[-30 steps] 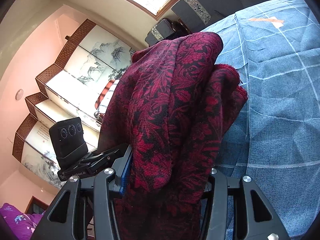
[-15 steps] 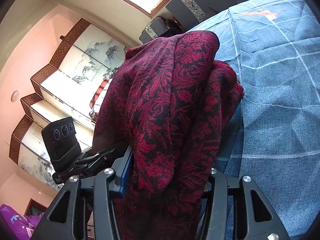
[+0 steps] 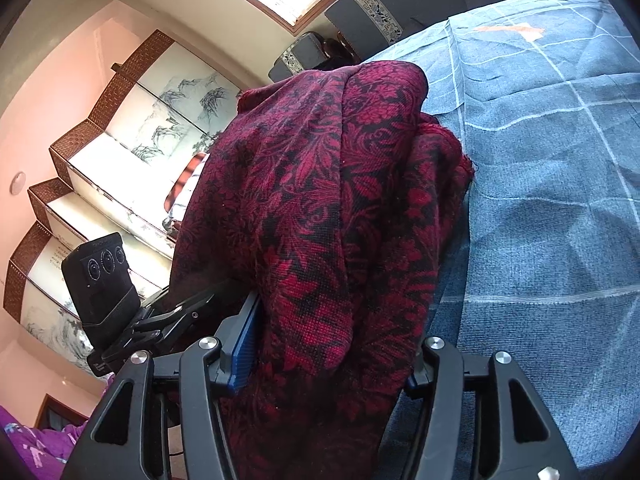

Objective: Fold small clothes
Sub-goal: 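Open both grippers and release the folded sweater bundle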

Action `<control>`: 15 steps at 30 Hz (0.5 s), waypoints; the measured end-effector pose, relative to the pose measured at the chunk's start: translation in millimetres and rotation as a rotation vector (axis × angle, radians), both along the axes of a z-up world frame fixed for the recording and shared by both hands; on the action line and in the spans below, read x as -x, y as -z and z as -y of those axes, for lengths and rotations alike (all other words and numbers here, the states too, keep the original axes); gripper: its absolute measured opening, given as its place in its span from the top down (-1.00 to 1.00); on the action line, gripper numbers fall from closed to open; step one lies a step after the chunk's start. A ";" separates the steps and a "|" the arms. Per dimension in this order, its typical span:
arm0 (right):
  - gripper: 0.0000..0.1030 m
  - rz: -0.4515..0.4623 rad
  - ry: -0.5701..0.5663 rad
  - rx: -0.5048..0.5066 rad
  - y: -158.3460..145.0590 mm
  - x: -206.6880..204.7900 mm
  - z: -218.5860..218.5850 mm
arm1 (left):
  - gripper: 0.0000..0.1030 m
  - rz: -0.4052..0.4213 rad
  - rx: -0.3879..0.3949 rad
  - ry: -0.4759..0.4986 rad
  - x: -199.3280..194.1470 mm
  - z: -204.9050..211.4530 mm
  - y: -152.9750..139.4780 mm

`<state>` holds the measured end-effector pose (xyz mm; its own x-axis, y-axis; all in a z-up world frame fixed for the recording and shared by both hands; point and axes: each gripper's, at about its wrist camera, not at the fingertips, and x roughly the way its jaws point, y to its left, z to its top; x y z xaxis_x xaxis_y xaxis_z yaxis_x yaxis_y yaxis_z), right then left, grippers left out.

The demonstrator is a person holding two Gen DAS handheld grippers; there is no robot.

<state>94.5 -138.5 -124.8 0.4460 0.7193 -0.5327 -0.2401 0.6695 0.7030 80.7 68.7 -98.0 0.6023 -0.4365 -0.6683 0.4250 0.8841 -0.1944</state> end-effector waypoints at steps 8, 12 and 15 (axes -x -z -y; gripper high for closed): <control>-0.14 0.065 0.030 0.072 -11.6 7.1 -5.3 | -0.41 0.049 -0.034 -0.092 13.0 0.9 -2.1; -0.19 0.133 0.085 0.102 -28.3 23.1 -3.5 | -0.44 0.138 -0.098 -0.180 28.0 1.4 -8.7; -0.28 0.185 0.114 0.117 -41.3 37.1 -2.1 | -0.53 0.228 -0.142 -0.234 44.2 4.4 -18.5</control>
